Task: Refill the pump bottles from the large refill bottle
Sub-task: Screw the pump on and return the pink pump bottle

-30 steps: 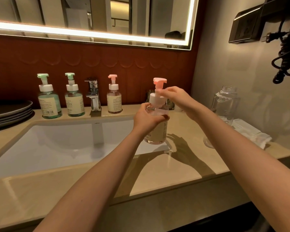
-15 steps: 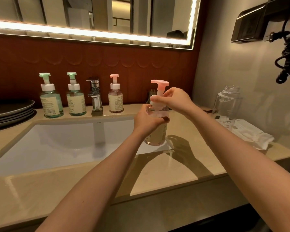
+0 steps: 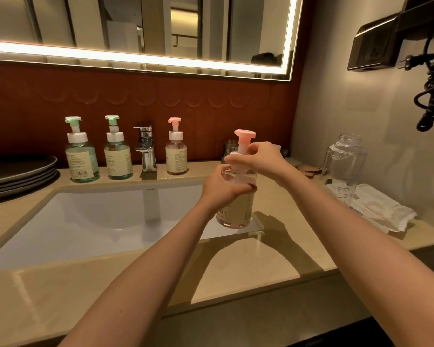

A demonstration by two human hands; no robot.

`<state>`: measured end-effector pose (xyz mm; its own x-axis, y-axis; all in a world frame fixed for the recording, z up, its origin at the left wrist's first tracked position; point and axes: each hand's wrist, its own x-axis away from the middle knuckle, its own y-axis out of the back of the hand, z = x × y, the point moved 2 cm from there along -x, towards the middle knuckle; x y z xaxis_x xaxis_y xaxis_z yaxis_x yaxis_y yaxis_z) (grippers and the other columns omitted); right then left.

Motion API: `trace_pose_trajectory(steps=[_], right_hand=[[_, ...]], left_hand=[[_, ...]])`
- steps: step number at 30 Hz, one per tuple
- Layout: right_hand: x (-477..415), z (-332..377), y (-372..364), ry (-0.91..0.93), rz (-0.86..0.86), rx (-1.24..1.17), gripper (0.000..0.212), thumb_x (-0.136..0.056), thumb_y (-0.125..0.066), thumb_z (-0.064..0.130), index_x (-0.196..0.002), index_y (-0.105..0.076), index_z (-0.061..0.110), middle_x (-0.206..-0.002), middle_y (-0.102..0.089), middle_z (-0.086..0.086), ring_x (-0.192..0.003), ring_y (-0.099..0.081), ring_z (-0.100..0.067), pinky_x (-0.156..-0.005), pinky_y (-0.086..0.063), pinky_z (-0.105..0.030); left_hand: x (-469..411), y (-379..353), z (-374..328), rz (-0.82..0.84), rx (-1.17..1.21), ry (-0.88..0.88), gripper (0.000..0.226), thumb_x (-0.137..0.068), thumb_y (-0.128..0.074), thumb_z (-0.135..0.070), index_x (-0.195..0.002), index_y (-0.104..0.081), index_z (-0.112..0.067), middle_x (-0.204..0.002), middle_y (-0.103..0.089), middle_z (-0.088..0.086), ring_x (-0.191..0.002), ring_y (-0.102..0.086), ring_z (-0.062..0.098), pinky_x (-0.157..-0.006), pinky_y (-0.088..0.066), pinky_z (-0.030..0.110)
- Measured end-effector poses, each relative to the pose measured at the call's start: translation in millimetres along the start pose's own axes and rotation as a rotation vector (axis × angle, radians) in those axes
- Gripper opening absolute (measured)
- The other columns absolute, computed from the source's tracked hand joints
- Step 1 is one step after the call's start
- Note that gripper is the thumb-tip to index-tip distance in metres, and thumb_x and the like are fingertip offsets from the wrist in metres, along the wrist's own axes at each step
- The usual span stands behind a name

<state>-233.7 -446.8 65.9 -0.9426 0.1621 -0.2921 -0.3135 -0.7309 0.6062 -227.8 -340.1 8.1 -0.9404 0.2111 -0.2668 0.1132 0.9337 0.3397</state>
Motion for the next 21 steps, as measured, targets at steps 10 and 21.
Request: trace_pose_trajectory(steps=[10,21], right_hand=[[7,13,11,-0.03,0.186,-0.179,0.047,-0.086,-0.061,0.036,-0.127,-0.054,0.013,-0.115,-0.055,-0.005,-0.091,-0.046,-0.012,-0.072,-0.037,-0.022],[3,15,6,0.079,0.144,-0.065,0.045,-0.076,-0.073,0.04,-0.111,-0.061,0.013,-0.103,-0.06,0.002,-0.09,-0.059,-0.01,-0.068,-0.045,-0.019]], left_hand=[[-2,10,-3,-0.085,0.04,0.001,0.063,-0.074,-0.076,-0.029,-0.127,-0.044,-0.016,-0.127,-0.054,0.003,-0.107,-0.048,0.017,-0.085,-0.038,0.033],[-2,15,-2,-0.053,0.002,-0.012,0.064,-0.075,-0.075,-0.031,-0.129,-0.042,-0.017,-0.129,-0.053,0.003,-0.114,-0.049,0.02,-0.083,-0.038,0.033]])
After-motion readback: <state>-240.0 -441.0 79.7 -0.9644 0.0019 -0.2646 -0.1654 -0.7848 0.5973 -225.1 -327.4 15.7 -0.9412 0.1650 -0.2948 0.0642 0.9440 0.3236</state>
